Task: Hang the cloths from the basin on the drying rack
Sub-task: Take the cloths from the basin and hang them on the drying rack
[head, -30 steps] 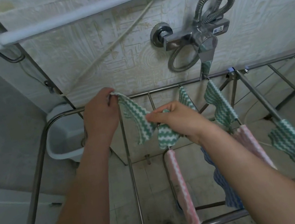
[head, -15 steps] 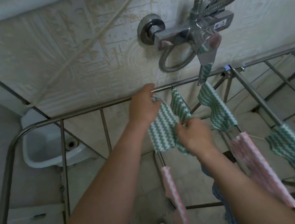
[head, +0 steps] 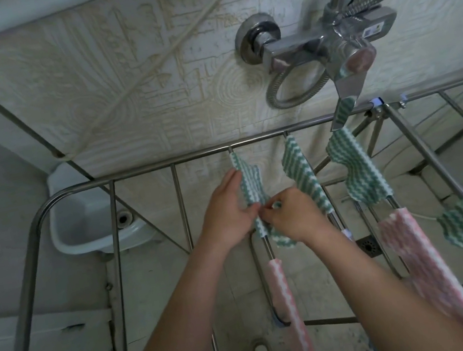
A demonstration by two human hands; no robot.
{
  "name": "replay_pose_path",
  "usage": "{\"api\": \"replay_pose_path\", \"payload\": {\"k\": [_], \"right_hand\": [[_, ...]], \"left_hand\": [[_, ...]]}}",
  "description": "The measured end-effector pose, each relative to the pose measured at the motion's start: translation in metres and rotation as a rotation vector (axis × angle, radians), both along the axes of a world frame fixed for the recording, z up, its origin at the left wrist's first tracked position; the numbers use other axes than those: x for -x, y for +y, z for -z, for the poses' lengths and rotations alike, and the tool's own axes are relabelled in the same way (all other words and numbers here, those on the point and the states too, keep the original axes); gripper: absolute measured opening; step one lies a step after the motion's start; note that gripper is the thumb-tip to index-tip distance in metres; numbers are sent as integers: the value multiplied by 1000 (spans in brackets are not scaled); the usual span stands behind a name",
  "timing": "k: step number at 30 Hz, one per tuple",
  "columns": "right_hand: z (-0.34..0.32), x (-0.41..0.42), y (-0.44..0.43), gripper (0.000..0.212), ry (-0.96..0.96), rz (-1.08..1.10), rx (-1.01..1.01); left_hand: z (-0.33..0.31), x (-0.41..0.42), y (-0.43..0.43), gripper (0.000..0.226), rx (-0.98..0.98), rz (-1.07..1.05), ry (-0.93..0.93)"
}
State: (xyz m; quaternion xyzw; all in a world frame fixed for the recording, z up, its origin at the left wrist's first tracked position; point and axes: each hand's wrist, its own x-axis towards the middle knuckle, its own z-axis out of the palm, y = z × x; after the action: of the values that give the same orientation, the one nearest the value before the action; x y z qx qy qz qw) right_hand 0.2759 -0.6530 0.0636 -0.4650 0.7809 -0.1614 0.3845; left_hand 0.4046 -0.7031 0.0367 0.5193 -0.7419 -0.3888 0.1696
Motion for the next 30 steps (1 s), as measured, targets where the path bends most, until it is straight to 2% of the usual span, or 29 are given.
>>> {"api": "replay_pose_path", "payload": {"k": [4,7,9,11,16,20,24,28,30], "right_hand": [[3,1,-3,23,-42,41,-21],[2,-1,-4,29,103,5,0],[0,1,-4,30,250,-33,16],[-3,2,-4,26,276,-48,40],[-4,6,-6,20,35,-109,-33],[0,4,-6,19,36,-55,-10],[1,1,-2,15,7,-28,-8],[-11,5,4,21,-39,70,84],[-24,7,9,20,-234,207,173]], "left_hand": [[-1,4,-2,76,38,9,-79],[-4,4,1,68,117,9,-102],[-5,0,2,64,104,33,-64],[-4,-6,4,70,61,102,-73],[-4,-7,1,90,-60,208,-104],[-10,-1,-12,105,-104,273,-177],[-13,2,-21,109,-94,338,-273],[-17,1,-18,102,-73,327,-272],[-28,-2,-9,74,-23,146,-70]]}}
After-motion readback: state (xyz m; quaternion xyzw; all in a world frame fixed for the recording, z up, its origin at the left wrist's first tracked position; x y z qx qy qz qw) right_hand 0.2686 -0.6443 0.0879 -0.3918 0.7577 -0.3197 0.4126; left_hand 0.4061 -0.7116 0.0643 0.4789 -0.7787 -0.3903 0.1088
